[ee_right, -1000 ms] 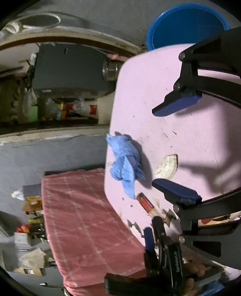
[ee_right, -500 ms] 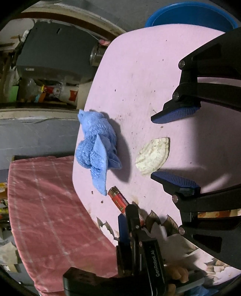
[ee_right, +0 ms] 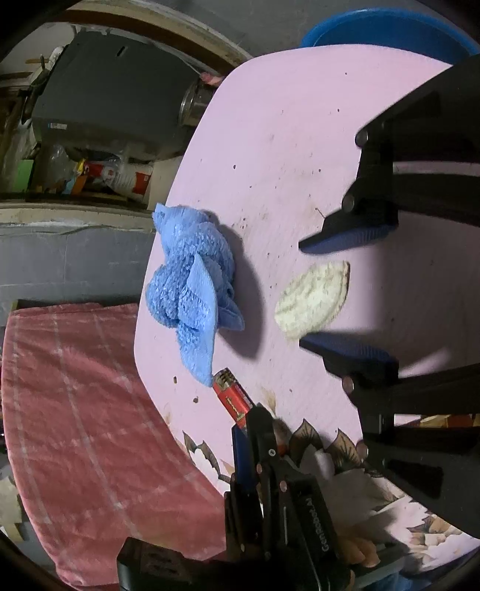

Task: Collect trash
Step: 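Grasp the red lighter with the left tool while the right tool grasps the white scrap, then carry the red lighter and white scrap over the blue basin and open both tools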

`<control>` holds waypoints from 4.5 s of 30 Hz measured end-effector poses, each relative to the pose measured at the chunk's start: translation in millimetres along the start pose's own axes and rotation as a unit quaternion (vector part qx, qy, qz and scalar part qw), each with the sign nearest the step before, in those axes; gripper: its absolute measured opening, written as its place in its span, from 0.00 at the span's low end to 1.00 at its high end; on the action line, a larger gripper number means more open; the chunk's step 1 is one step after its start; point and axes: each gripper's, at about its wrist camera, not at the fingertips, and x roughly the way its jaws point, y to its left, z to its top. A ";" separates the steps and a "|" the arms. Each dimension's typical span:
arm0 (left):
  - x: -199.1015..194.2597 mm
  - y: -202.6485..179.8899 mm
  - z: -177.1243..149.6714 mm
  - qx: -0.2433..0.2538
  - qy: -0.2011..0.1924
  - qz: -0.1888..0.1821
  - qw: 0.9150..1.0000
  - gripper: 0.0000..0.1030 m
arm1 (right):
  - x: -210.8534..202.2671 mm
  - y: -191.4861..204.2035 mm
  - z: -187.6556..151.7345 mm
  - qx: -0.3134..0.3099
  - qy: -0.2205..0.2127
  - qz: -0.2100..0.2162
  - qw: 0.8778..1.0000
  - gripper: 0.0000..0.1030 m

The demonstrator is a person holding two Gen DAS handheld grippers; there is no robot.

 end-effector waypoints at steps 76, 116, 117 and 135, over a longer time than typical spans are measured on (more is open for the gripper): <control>-103.2 -146.6 12.4 -0.005 -0.315 -0.057 0.947 0.18 | -203.1 -50.6 -54.1 0.039 -0.374 -0.174 0.910 0.31; 82.4 -314.9 48.2 0.057 -0.047 -0.129 0.989 0.18 | -182.1 -235.6 -151.4 0.226 -0.215 -0.200 0.929 0.33; 84.2 -313.8 47.3 0.052 -0.042 -0.133 0.989 0.18 | -181.2 -236.6 -151.9 0.229 -0.212 -0.197 0.930 0.33; 41.3 -280.0 53.8 0.010 -0.087 -0.128 0.988 0.42 | -209.7 -219.9 -141.2 0.220 -0.269 -0.210 0.914 0.55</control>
